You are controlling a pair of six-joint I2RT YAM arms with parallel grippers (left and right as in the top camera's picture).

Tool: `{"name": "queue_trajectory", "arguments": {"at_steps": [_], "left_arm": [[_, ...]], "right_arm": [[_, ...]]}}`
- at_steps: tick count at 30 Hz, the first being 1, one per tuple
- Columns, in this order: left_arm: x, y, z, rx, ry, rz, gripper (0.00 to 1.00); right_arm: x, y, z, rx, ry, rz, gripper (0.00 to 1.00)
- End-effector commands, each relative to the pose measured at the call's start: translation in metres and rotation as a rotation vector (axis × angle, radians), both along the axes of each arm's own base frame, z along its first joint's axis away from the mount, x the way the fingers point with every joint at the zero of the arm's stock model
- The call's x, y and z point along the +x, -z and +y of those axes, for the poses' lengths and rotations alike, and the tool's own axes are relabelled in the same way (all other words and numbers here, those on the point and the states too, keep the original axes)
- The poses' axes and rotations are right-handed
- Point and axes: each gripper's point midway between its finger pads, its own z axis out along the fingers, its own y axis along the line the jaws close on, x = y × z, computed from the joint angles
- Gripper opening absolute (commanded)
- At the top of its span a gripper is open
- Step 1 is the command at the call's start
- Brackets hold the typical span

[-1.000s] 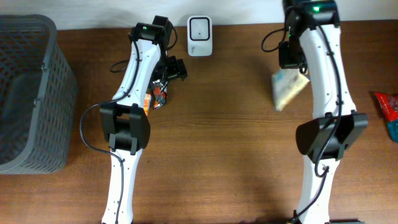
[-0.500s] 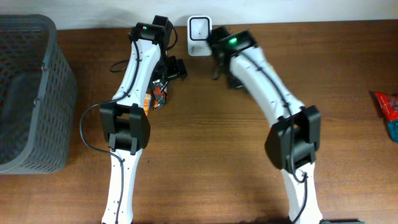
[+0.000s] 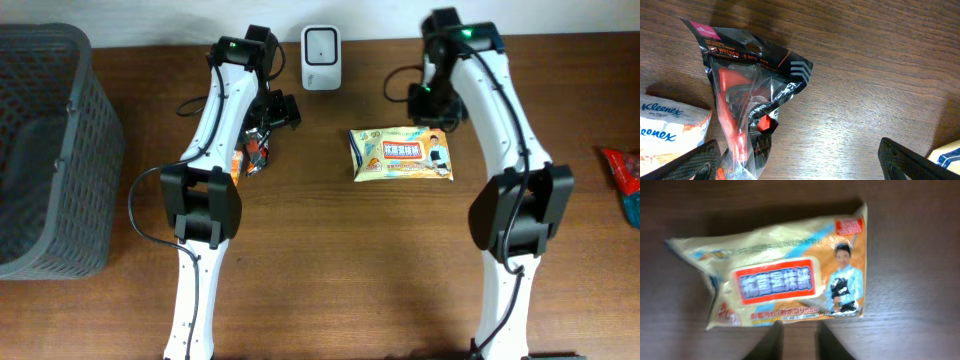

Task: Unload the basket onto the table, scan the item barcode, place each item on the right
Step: 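Grasp the wet-wipes pack with the right gripper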

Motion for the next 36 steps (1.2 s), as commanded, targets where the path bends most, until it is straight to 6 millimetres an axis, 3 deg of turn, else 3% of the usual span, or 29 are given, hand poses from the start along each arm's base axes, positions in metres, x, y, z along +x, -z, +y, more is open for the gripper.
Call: {"name": "queue_trajectory", "arguments": {"at_steps": [1, 4, 6, 10, 12, 13, 15, 16, 18, 20, 25, 27, 28, 34, 35, 36], "left_arm": [[0.004, -0.017, -0.001, -0.016, -0.004, -0.039, 0.99], [0.004, -0.017, -0.001, -0.017, -0.003, -0.039, 0.99], [0.004, -0.017, -0.001, -0.017, -0.003, -0.039, 0.99], [0.004, -0.017, -0.001, -0.017, -0.003, -0.039, 0.99], [0.004, -0.017, -0.001, -0.017, -0.003, -0.039, 0.99], [0.004, -0.017, -0.001, -0.017, -0.003, -0.039, 0.99], [0.004, -0.017, -0.001, -0.016, -0.003, -0.039, 0.99], [0.004, -0.017, -0.001, -0.016, -0.003, -0.039, 0.99], [0.004, -0.017, -0.001, -0.017, -0.003, -0.039, 0.99], [0.004, -0.017, -0.001, -0.017, -0.003, -0.039, 0.99], [0.004, -0.017, -0.001, -0.016, -0.003, -0.039, 0.99], [0.004, -0.017, -0.001, -0.017, -0.004, -0.039, 0.99], [0.004, -0.017, -0.001, -0.017, -0.004, -0.039, 0.99], [0.004, -0.017, -0.001, -0.017, -0.003, -0.039, 0.99], [0.004, -0.017, -0.001, -0.017, -0.003, -0.039, 0.99], [0.004, -0.017, -0.001, -0.017, -0.003, -0.039, 0.99]], "right_arm": [[-0.012, 0.039, 0.023, 0.146, -0.005, 0.074, 0.07], [-0.021, 0.079, 0.064, 0.295, 0.009, 0.095, 0.06], [-0.020, 0.089, 0.092, 0.345, 0.021, 0.080, 0.07], [-0.010, 0.074, 0.158, 0.508, 0.016, 0.026, 0.07], [0.006, 0.053, 0.171, 0.552, -0.021, -0.042, 0.11], [0.014, 0.040, 0.169, 0.556, -0.036, -0.071, 0.18], [0.035, -0.007, 0.150, 0.541, -0.179, -0.190, 0.33], [0.039, -0.024, 0.135, 0.497, -0.319, -0.254, 0.54], [0.038, -0.024, 0.086, 0.265, -0.540, -0.281, 0.69], [0.022, -0.002, 0.063, 0.149, -0.680, -0.200, 1.00], [-0.006, 0.050, 0.067, 0.063, -1.004, -0.098, 0.98], [-0.006, 0.066, 0.060, -0.085, -1.085, -0.058, 0.96], [-0.007, 0.070, 0.067, -0.094, -1.133, -0.064, 0.96], [-0.019, 0.110, 0.071, -0.094, -1.184, -0.051, 0.90], [-0.021, 0.114, 0.071, -0.093, -1.184, -0.048, 0.87], [-0.021, 0.117, 0.070, -0.094, -1.181, -0.050, 0.76]]}}
